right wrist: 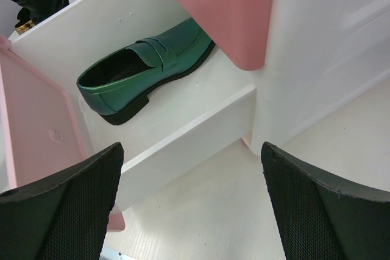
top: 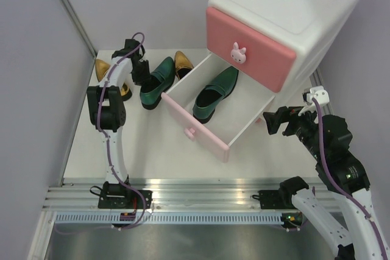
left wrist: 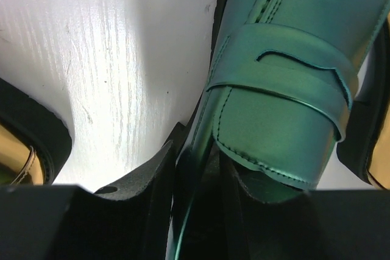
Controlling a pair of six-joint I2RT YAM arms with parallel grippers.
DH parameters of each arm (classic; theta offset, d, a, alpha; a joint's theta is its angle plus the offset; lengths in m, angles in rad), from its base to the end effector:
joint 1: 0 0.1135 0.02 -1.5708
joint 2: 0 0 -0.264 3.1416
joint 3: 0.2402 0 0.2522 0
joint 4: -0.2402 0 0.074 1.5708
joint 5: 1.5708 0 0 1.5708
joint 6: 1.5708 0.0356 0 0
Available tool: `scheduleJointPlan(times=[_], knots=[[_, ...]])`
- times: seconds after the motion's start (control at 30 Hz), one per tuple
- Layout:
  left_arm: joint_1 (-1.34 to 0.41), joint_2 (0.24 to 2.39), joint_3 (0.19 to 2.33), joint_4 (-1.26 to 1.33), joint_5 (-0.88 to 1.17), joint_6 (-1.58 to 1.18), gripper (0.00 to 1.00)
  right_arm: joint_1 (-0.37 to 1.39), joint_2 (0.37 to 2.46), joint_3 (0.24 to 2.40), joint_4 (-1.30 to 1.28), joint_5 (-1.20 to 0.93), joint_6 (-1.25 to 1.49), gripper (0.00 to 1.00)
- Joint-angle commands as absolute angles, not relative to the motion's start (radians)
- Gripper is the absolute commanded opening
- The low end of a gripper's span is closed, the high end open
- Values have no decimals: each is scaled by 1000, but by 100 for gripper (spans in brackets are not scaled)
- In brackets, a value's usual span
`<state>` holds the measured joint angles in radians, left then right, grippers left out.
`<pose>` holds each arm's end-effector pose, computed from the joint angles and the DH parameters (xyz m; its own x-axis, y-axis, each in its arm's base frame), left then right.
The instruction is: Place and organize the shoes in the shoe cabinet
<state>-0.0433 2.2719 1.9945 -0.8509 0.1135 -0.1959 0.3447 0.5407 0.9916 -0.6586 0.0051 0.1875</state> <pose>0.4885 -0.0252 0.2070 -0.9034 -0.1544 -0.4001 -0.0860 0.9792 -0.1837 0.0897 0.0320 0.3875 -0.2528 0.1073 -0.9616 -0.2912 0.9393 0.1814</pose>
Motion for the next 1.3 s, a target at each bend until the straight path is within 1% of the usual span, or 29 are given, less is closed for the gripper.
scheduleJointPlan(times=[0.0, 0.1, 0.2, 0.23, 0.3, 0.33, 0.53, 0.67, 0.83, 1.0, 1.27], knots=[[-51, 2318, 2042, -818, 167, -176, 40, 347, 549, 1005, -638, 6, 193, 98], [-51, 2324, 2045, -816, 172, -175, 39, 345, 549, 1005, -638, 5, 193, 98], [-52, 2322, 2039, -818, 179, -173, 33, 345, 546, 1002, -638, 5, 195, 98], [-51, 2318, 2037, -816, 181, -175, 23, 345, 545, 1002, -638, 3, 195, 98], [-51, 2307, 2025, -818, 199, -173, 13, 345, 543, 1003, -637, 5, 195, 98], [-51, 2303, 2020, -818, 204, -173, 3, 347, 542, 1003, -640, 5, 195, 98], [-52, 2183, 1941, -808, 227, -196, 2, 345, 526, 1002, -641, 5, 192, 98], [-48, 2074, 1872, -784, 201, -236, 2, 345, 511, 1000, -644, 5, 187, 98], [-41, 1939, 1841, -761, 152, -273, 2, 345, 482, 999, -660, -31, 186, 98], [-29, 1832, 1819, -732, 88, -333, 2, 345, 446, 1008, -683, -34, 189, 98], [-29, 1654, 1822, -710, -96, -457, 2, 345, 410, 1038, -709, -46, 192, 98]])
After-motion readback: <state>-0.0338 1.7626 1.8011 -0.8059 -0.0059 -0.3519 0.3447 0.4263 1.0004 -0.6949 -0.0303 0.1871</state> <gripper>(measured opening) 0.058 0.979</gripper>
